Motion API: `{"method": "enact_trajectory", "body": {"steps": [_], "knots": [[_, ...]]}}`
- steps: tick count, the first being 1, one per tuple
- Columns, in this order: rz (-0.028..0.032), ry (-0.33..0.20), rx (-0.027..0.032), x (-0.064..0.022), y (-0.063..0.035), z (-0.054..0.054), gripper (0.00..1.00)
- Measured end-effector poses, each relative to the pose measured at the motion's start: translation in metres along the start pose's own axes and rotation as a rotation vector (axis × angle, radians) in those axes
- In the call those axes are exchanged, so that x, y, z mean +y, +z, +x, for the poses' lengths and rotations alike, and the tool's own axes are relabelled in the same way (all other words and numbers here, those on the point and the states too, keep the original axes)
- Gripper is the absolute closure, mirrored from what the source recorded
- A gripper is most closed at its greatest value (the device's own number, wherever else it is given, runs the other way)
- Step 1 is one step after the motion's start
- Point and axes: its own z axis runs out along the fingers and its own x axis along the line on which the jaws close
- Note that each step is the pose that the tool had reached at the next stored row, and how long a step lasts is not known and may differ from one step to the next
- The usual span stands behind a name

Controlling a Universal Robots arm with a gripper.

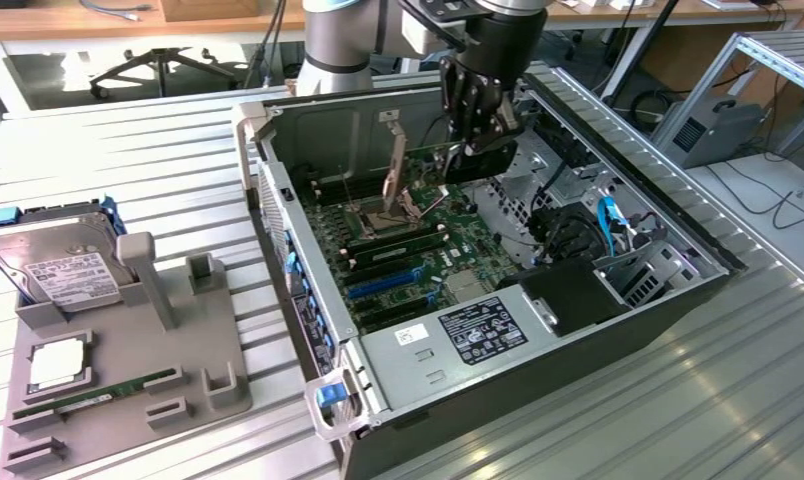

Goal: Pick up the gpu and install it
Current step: 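Insert the gpu into the slot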

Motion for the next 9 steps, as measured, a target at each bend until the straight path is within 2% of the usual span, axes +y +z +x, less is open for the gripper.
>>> {"method": "enact_trajectory", "body": {"steps": [9], "knots": [[0.0001, 0.000, -0.0001, 0.0023, 0.0001, 0.0005, 0.73]]}}
